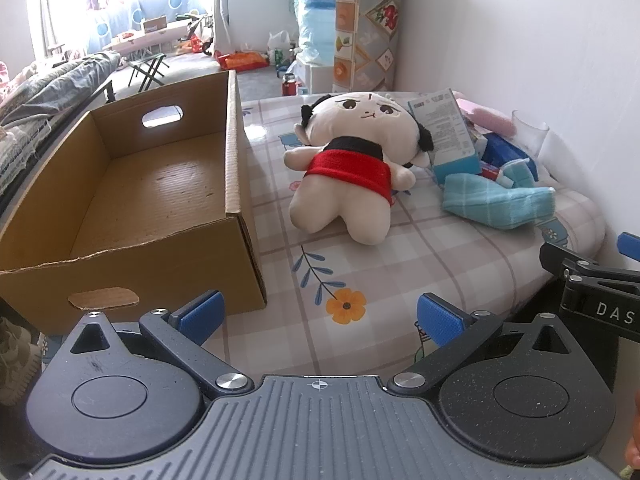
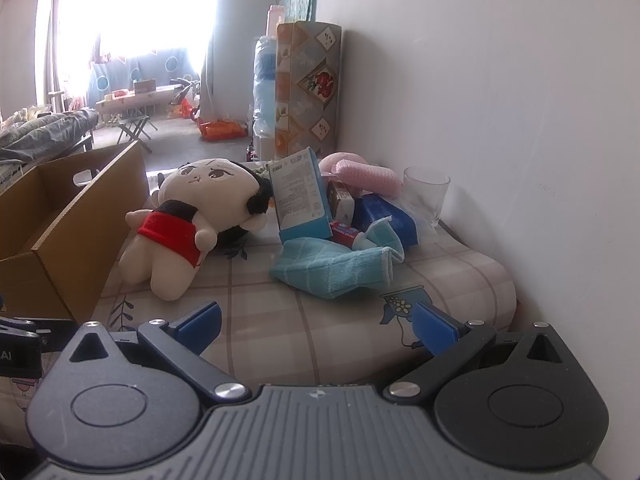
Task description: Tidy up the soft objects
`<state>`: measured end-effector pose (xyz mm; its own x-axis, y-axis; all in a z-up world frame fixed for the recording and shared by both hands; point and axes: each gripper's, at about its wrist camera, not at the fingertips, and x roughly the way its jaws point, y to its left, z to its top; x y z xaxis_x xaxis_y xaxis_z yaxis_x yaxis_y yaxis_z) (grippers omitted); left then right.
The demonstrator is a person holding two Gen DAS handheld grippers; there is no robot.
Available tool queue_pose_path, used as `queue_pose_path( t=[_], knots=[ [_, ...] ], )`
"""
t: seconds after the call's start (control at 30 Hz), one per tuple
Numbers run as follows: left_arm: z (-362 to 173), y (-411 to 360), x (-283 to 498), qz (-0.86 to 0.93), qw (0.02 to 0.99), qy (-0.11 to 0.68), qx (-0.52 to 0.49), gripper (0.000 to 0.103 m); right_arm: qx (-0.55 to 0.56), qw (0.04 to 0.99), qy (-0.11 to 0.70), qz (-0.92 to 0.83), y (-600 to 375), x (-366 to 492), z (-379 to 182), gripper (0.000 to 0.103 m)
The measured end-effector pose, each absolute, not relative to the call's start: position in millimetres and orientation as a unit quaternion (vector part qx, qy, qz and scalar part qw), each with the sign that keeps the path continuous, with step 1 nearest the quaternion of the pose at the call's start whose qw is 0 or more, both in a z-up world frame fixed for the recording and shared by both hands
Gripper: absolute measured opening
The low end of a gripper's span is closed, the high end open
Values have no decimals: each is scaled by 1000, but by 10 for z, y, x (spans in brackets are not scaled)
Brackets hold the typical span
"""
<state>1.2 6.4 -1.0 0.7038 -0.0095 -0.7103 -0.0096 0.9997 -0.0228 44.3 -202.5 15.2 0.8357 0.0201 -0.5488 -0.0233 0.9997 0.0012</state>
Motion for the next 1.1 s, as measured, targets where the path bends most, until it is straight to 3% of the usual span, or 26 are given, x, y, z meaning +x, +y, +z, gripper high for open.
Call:
queue_pose_path(
  t=[0.53, 1.1],
  knots=[
    [-41, -58, 175, 2, 920, 392, 7, 103, -5, 956, 293, 20, -2093, 636, 67, 103],
    [-47, -577, 670, -54, 925, 374, 44, 103, 10, 970, 242, 19, -2635, 976, -74, 103]
  ],
)
